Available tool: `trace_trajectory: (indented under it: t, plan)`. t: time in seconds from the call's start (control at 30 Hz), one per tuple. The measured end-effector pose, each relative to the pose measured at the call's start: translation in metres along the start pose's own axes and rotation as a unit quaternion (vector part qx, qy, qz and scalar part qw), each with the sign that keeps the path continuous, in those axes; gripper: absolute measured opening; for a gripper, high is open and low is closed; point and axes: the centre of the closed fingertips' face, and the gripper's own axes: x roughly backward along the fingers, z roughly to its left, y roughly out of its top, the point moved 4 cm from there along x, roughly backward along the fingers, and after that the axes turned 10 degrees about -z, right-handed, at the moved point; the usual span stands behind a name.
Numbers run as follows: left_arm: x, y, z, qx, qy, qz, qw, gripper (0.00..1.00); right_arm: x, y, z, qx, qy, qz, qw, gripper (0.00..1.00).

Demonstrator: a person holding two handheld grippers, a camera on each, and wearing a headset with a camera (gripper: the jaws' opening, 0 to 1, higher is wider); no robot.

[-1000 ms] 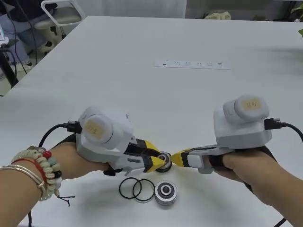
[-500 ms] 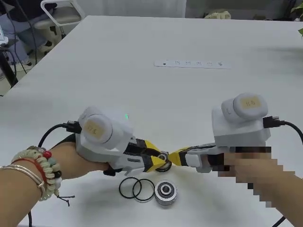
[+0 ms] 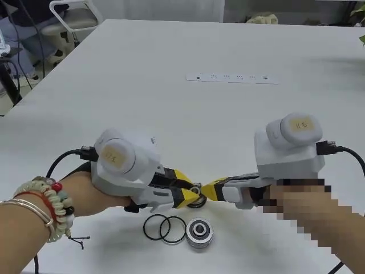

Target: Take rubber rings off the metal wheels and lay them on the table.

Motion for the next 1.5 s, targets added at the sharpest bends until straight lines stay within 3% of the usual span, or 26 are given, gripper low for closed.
trace_trajectory:
  t: [0.33, 0.37, 0.4, 0.47, 0.63, 0.8, 0.9, 1.27, 1.5]
  plan:
    - [0.0, 0.0, 0.0, 0.003, 0.001, -0.002, 1.0, 0.08, -0.002, 0.003, 0.004, 0.002, 0.009, -0.008, 0.9999, 0.0]
    - [0.0, 0.0, 0.0, 0.002, 0.001, -0.002, 1.0, 0.08, -0.003, 0.006, 0.011, -0.012, 0.033, -0.02, 0.9992, 0.0]
    - [0.0, 0.0, 0.0, 0.002, 0.001, -0.002, 1.0, 0.08, -0.002, 0.007, 0.012, -0.019, 0.034, -0.022, 0.999, 0.0]
    - [0.0, 0.0, 0.0, 0.002, 0.002, -0.002, 1.0, 0.08, -0.001, 0.01, 0.008, 0.005, 0.016, -0.022, 0.9996, 0.0]
    - [0.0, 0.0, 0.0, 0.01, 0.004, -0.003, 0.9999, 0.08, -0.001, 0.002, -0.001, -0.002, 0.0, -0.007, 1.0, 0.0]
    - [-0.001, 0.001, 0.0, 0.006, 0.002, 0.003, 1.0, 0.08, 0.0, 0.002, -0.002, -0.009, -0.002, -0.007, 0.9999, 0.0]
    - [0.001, 0.003, -0.001, -0.011, -0.006, 0.01, 0.9999, 0.08, 0.0, 0.003, -0.001, -0.006, -0.003, -0.007, 1.0, 0.0]
    - [0.017, 0.01, -0.001, -0.005, -0.014, 0.005, 0.9999, 0.23, 0.003, 0.008, -0.003, -0.013, -0.007, -0.019, 0.9997, 0.0]
    - [0.026, 0.003, -0.006, -0.01, -0.023, 0.024, 0.9994, 0.31, 0.003, 0.012, -0.003, -0.021, -0.007, -0.028, 0.9994, 0.0]
